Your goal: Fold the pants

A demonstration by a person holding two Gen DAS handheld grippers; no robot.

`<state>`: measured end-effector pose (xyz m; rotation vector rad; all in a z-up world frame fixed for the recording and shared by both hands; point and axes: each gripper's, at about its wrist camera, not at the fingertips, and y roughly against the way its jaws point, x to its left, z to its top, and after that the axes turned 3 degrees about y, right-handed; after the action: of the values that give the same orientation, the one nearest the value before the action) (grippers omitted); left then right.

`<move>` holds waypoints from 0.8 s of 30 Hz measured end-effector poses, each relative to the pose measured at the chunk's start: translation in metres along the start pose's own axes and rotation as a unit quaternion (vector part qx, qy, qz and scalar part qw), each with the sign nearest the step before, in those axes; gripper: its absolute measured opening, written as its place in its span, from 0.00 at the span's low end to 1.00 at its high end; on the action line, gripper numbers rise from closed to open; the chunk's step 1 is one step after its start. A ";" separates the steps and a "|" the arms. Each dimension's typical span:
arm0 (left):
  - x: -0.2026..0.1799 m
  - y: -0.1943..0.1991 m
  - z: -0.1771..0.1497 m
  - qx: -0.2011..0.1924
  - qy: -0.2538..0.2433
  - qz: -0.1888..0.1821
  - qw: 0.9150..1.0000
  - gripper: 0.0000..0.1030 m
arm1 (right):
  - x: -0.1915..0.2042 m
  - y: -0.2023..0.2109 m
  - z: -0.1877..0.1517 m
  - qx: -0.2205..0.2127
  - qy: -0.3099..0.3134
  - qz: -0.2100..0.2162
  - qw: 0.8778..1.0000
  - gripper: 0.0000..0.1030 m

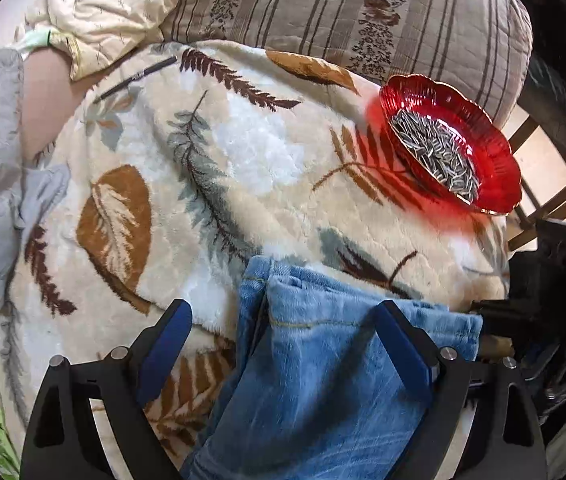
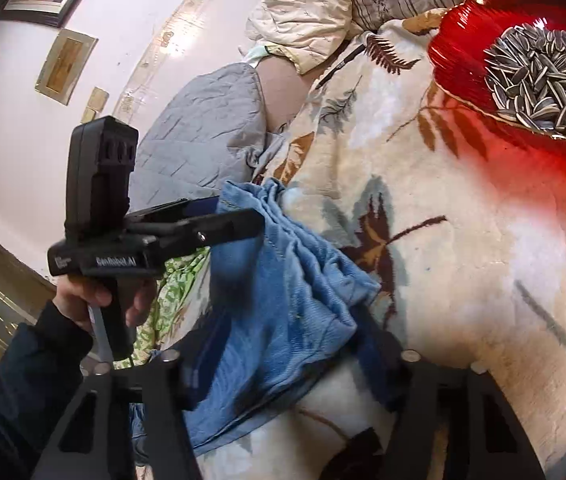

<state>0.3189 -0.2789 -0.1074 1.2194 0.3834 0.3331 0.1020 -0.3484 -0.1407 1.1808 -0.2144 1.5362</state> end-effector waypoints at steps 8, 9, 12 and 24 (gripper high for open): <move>0.002 -0.011 0.009 0.015 0.014 -0.035 0.999 0.90 | -0.003 -0.003 0.000 0.005 0.004 -0.019 1.000 0.52; 0.002 -0.013 0.010 0.018 0.015 -0.040 0.999 0.90 | -0.004 -0.004 0.000 0.005 0.004 -0.020 1.000 0.51; -0.002 -0.017 0.013 0.026 0.010 -0.060 0.998 0.51 | -0.002 -0.007 0.001 0.005 0.007 -0.027 1.000 0.46; -0.008 0.012 0.003 -0.013 -0.008 -0.055 0.998 0.29 | 0.022 -0.001 0.000 -0.020 0.084 -0.072 0.994 0.18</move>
<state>0.3123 -0.2810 -0.0942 1.1709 0.4299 0.2336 0.1056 -0.3340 -0.1245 1.0073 -0.0463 1.4890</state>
